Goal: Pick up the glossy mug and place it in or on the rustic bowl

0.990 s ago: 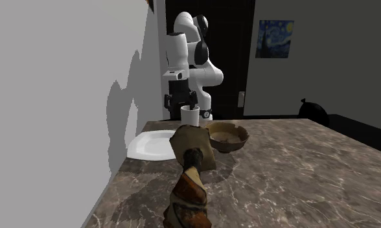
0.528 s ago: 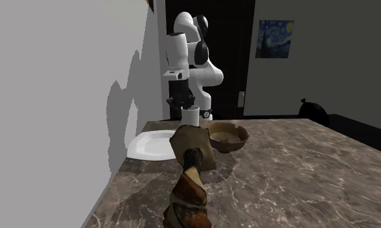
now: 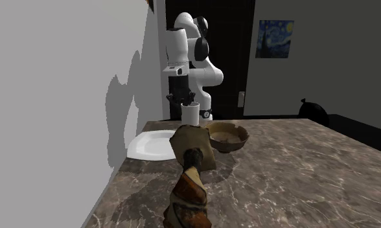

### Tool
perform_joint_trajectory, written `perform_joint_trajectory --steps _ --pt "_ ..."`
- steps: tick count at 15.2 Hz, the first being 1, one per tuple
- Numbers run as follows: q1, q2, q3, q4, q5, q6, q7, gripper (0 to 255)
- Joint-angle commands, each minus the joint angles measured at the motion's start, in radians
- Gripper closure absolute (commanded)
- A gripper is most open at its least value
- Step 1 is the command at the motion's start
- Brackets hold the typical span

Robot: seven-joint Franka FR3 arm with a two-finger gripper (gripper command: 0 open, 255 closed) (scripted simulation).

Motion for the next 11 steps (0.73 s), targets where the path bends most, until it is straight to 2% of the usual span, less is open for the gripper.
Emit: perform_joint_trajectory --steps 1,11 --pt "0.001 -0.013 0.011 0.017 0.008 -0.031 0.001 255" --pt "0.006 -0.08 0.067 0.113 0.046 -0.192 0.005 255"
